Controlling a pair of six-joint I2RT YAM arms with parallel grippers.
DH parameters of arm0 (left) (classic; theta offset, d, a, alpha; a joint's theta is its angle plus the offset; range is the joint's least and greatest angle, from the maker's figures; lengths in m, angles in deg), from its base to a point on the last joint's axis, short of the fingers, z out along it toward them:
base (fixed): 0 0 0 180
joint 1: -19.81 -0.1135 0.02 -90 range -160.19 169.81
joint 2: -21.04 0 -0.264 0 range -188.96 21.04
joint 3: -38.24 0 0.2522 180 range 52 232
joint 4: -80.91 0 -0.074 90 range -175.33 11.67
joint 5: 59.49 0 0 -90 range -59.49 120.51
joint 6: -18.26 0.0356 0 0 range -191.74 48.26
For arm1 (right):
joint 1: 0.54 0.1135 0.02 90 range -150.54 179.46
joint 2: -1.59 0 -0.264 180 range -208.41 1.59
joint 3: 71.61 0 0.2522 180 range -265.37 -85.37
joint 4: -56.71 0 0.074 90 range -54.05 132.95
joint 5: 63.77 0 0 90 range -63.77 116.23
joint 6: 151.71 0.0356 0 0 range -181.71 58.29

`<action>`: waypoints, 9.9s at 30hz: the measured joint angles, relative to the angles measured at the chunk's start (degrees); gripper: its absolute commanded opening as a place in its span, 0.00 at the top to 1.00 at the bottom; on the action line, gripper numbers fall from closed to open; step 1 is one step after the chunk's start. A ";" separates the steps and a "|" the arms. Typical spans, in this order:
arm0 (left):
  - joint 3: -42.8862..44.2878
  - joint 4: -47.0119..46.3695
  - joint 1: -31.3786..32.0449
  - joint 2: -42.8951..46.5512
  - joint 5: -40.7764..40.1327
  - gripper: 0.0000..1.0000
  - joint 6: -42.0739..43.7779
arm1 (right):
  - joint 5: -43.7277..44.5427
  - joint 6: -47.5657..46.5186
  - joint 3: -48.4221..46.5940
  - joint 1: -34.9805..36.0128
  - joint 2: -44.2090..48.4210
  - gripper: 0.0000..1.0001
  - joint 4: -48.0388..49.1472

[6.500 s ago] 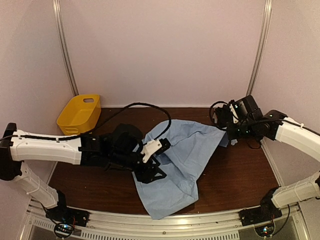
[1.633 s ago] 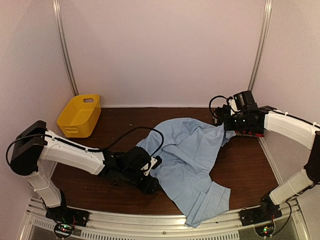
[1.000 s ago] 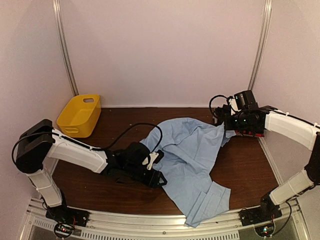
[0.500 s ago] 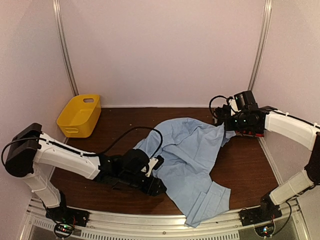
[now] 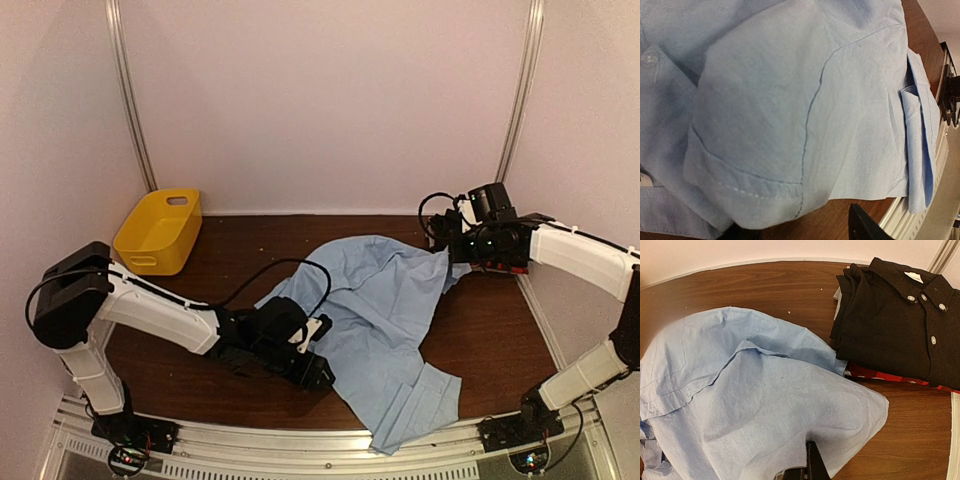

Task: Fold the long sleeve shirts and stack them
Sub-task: Flatten out the crumpled shirt at the center of the board, then pick up the sleeve from the center of the board.

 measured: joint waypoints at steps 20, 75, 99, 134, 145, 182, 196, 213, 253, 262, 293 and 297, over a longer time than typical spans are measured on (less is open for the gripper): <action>-0.81 -11.93 -5.55 -2.12 6.40 1.00 -0.15 | -0.50 -0.09 0.35 0.00 1.62 1.00 -0.02; 60.41 37.97 -44.22 43.65 13.99 1.00 16.46 | -27.39 -1.03 -55.39 13.68 10.73 1.00 -22.45; 66.34 39.63 -44.19 37.83 14.36 1.00 14.45 | -22.05 3.58 -54.16 14.08 14.69 1.00 -22.64; 65.16 37.44 -44.22 49.90 26.47 1.00 11.61 | -41.09 11.21 -50.75 14.03 19.23 1.00 -16.65; 67.65 37.31 -44.22 44.46 24.90 1.00 13.38 | -34.67 10.49 -49.35 13.99 18.53 1.00 -16.81; 20.11 2.43 -48.94 -0.24 -7.58 1.00 15.72 | 6.71 -10.40 -38.03 6.16 -42.80 1.00 2.12; 33.05 4.00 -49.42 -14.19 -11.30 1.00 14.78 | 27.93 -16.98 -66.55 4.09 -62.90 0.53 -6.21; 39.08 6.49 -54.71 -20.46 -10.19 0.36 11.72 | 20.37 -12.90 -35.45 4.59 -37.35 0.46 1.40; -14.86 -14.47 -46.16 9.66 16.26 0.45 5.57 | -12.04 1.75 2.16 8.52 -22.93 0.46 22.93; -15.17 -17.64 -46.16 4.74 17.18 0.51 4.55 | -12.02 1.75 3.30 8.52 -22.47 0.47 23.08; 1.22 -17.75 -46.88 4.46 24.20 1.00 2.19 | -10.95 1.70 4.74 8.55 -22.40 0.47 23.93; 9.07 -17.14 -49.46 3.04 24.68 1.00 1.77 | -10.51 1.68 4.92 8.55 -22.40 0.47 23.93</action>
